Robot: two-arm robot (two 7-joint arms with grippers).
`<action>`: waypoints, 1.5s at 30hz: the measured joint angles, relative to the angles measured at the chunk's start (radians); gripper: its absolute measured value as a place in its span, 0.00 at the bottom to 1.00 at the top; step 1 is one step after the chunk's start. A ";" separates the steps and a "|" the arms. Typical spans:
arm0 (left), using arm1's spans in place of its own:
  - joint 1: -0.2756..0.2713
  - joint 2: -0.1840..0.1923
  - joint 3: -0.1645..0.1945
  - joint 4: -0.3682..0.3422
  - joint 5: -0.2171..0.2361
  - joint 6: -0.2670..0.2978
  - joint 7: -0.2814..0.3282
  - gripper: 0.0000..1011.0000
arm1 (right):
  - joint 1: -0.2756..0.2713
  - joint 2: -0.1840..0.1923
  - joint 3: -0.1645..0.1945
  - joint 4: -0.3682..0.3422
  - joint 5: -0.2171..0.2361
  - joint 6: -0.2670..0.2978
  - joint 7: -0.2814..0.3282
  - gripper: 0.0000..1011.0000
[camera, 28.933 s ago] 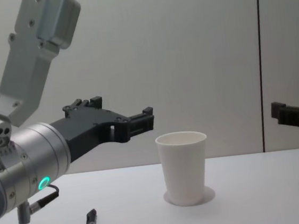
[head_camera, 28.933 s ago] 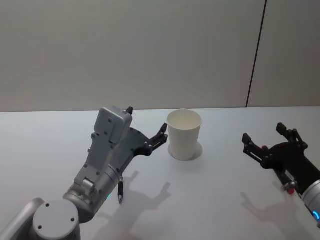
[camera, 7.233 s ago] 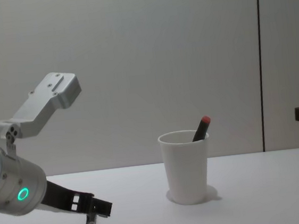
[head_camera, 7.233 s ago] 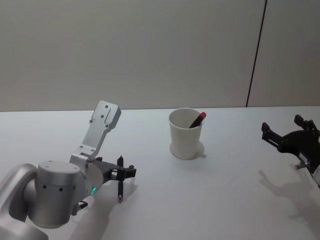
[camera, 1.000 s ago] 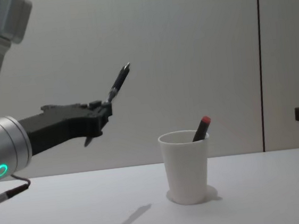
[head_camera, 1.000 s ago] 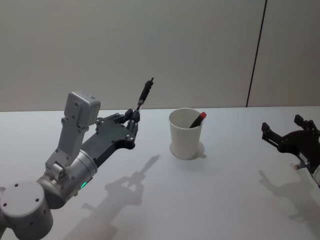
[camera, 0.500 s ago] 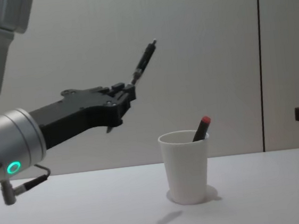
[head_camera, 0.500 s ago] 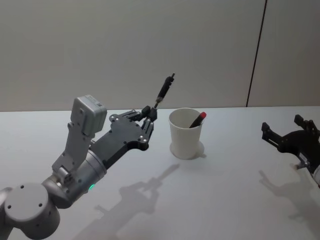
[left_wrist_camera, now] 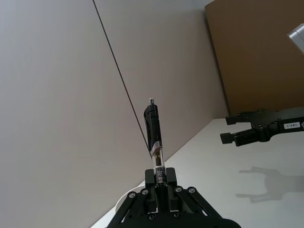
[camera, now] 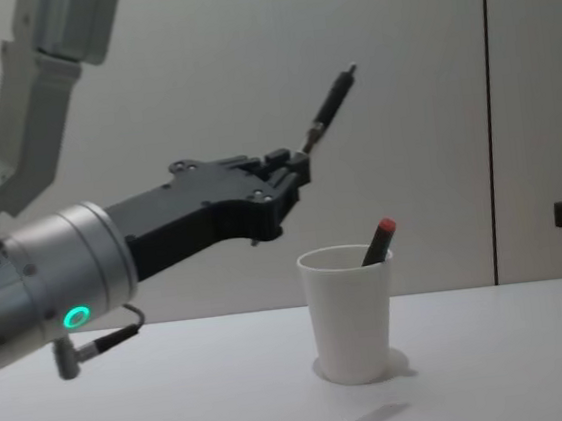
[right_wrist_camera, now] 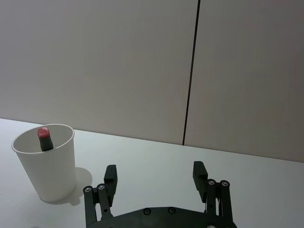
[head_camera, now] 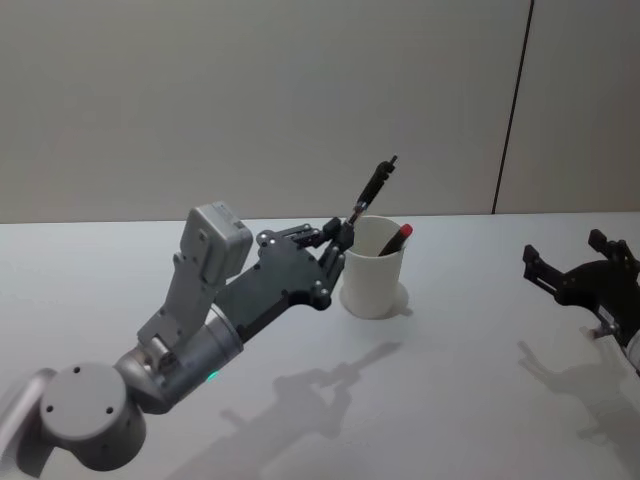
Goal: Place the pen into the pen holder.
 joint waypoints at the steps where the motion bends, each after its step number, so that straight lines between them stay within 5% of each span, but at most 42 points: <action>1: -0.002 -0.002 0.002 0.002 0.002 -0.002 -0.002 0.14 | 0.000 0.000 0.000 0.000 0.000 0.000 0.000 0.99; 45: -0.127 -0.123 0.097 0.170 0.072 -0.053 -0.090 0.14 | 0.000 0.000 0.000 0.000 0.000 0.000 0.000 0.99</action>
